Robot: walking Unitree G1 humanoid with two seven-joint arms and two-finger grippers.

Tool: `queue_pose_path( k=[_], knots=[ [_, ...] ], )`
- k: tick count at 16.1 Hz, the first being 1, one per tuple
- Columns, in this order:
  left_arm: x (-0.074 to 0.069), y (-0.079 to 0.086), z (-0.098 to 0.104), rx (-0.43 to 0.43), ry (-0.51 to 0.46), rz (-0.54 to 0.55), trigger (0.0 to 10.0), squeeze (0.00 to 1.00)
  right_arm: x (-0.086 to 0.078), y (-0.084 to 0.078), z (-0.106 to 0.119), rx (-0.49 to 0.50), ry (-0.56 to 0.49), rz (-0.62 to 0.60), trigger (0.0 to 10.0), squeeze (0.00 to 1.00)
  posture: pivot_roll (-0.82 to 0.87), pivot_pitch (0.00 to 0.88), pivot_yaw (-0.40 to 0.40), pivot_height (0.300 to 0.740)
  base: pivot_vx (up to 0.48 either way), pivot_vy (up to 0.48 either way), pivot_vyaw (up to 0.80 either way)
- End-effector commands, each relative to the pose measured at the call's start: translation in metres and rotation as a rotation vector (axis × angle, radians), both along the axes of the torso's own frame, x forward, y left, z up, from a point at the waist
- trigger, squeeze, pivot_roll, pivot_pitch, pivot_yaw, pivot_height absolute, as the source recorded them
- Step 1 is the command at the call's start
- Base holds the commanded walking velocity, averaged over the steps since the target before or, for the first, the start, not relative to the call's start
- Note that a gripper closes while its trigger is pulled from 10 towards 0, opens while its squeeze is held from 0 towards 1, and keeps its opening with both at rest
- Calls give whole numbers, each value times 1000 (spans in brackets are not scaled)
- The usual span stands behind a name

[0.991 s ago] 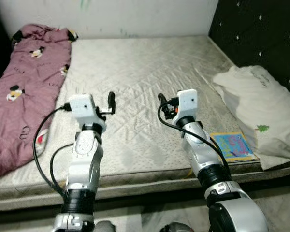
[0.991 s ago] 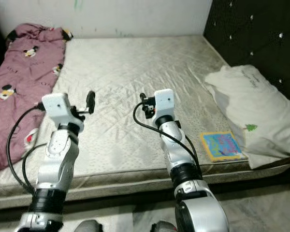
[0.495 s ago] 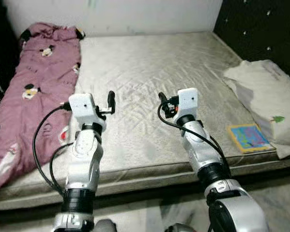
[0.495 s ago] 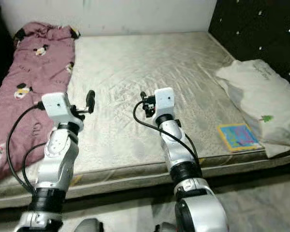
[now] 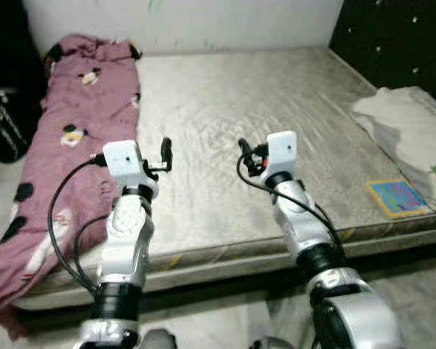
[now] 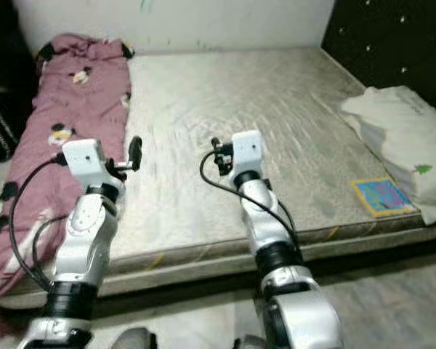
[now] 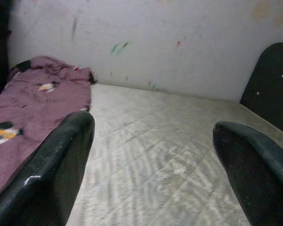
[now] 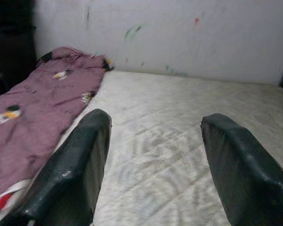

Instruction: Clean up the room

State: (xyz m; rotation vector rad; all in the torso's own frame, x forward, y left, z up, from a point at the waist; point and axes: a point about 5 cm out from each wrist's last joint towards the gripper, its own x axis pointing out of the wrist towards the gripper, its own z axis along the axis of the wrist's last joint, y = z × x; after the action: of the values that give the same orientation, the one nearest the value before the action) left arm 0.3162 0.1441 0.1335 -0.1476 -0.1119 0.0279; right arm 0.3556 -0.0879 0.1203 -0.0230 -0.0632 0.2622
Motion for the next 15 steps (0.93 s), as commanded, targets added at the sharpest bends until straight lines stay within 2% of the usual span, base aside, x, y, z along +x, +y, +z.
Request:
queue_pose_path(
  k=[1,13,15],
  knots=[
    [1,3,3,-1,-6,13,10000,0,3,4,6,-1,-18,13,10000,0,48,0,-9,740,0,480,0],
    [2,1,1,-7,15,6,10000,0,3,4,6,-10,-17,19,10000,0,46,0,-11,740,0,480,0],
    [1,2,4,-6,-13,6,10000,0,3,5,5,-10,-16,20,10000,0,46,0,-10,740,0,390,0]
  ],
)
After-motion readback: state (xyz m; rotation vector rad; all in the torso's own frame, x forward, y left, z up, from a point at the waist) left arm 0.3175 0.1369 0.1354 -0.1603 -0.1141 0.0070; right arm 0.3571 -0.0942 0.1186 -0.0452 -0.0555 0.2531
